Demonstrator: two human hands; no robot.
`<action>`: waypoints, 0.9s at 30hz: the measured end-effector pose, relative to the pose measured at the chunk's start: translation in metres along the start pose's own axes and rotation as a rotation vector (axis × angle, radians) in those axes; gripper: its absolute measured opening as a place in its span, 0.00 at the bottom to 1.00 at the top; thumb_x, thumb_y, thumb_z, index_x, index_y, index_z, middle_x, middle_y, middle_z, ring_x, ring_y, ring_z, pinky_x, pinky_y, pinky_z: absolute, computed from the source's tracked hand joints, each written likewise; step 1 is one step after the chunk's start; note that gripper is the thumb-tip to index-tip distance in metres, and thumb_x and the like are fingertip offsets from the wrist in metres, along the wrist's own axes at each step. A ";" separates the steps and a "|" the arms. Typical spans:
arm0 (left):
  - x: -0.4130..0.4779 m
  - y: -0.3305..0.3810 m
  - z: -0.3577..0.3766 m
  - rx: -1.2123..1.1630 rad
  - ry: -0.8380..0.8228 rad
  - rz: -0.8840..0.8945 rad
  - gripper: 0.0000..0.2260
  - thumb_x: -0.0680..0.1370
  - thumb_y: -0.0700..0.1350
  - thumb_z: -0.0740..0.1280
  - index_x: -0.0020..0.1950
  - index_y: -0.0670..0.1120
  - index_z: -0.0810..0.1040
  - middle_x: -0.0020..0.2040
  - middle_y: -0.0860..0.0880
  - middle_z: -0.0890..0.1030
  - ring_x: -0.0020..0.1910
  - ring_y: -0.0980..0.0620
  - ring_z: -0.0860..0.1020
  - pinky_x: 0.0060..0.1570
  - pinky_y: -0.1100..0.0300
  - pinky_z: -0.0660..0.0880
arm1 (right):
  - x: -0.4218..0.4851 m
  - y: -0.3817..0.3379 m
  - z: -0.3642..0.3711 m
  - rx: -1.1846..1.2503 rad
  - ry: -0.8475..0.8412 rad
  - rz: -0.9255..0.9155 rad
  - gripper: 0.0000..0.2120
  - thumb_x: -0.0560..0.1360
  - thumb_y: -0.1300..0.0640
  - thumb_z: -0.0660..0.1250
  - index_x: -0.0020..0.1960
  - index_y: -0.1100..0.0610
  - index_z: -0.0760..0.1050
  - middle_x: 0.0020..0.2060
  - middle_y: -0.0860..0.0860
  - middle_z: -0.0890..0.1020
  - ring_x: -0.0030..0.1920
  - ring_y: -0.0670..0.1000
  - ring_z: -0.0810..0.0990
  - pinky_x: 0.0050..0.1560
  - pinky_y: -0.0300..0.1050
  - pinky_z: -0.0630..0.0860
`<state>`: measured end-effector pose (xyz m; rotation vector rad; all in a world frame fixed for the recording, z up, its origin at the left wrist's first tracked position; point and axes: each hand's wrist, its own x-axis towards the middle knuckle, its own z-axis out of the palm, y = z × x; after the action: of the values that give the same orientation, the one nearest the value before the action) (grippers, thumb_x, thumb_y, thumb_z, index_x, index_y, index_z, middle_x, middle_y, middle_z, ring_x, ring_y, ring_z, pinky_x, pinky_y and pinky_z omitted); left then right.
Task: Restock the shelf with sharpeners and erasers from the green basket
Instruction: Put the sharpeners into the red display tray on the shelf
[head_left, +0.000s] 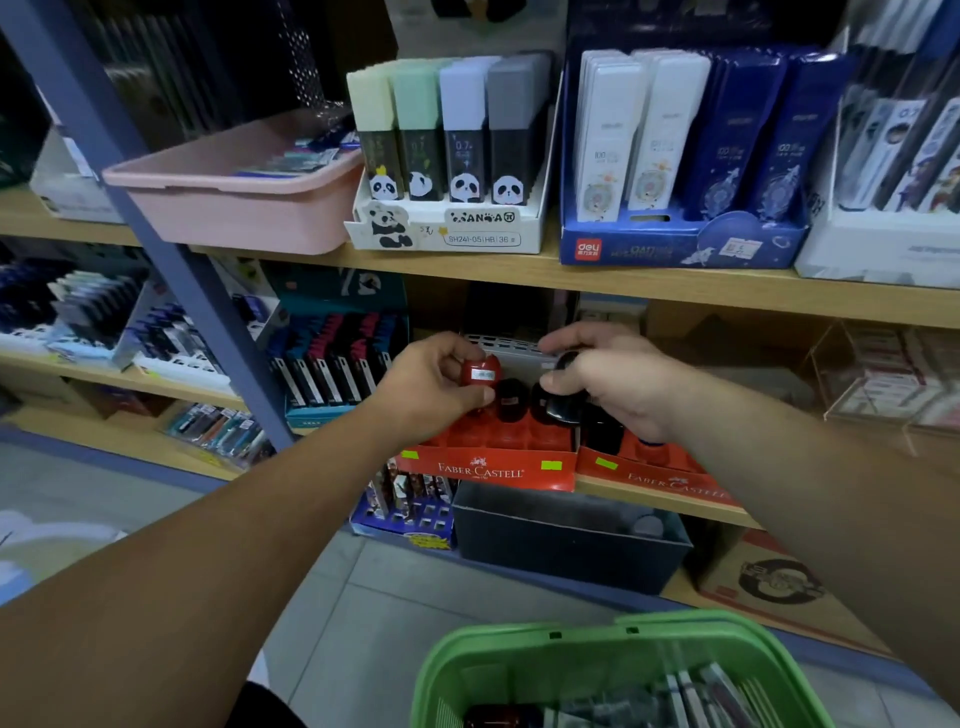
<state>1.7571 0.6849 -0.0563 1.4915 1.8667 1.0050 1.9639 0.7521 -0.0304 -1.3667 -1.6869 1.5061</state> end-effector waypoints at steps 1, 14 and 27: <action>0.001 0.001 0.005 -0.016 -0.021 0.008 0.17 0.73 0.42 0.80 0.56 0.52 0.79 0.50 0.44 0.83 0.46 0.49 0.84 0.47 0.55 0.84 | 0.002 0.002 0.001 0.005 0.038 -0.006 0.18 0.70 0.65 0.80 0.54 0.47 0.84 0.59 0.51 0.83 0.60 0.54 0.80 0.65 0.51 0.78; 0.010 0.005 0.051 0.302 -0.145 0.189 0.10 0.75 0.44 0.78 0.44 0.51 0.77 0.45 0.53 0.81 0.44 0.54 0.81 0.45 0.52 0.82 | -0.009 0.004 -0.020 0.139 0.201 -0.049 0.13 0.71 0.62 0.81 0.54 0.56 0.83 0.52 0.53 0.86 0.49 0.50 0.87 0.40 0.48 0.87; 0.004 0.018 0.055 0.540 -0.143 0.288 0.15 0.82 0.49 0.68 0.69 0.56 0.78 0.65 0.51 0.75 0.62 0.50 0.77 0.59 0.51 0.79 | -0.026 0.009 -0.054 -0.191 0.138 -0.107 0.10 0.80 0.57 0.72 0.60 0.49 0.82 0.52 0.46 0.83 0.52 0.44 0.79 0.45 0.36 0.73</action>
<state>1.8097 0.7031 -0.0730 2.1294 1.9457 0.5011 2.0231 0.7512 -0.0184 -1.4164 -1.8217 1.1900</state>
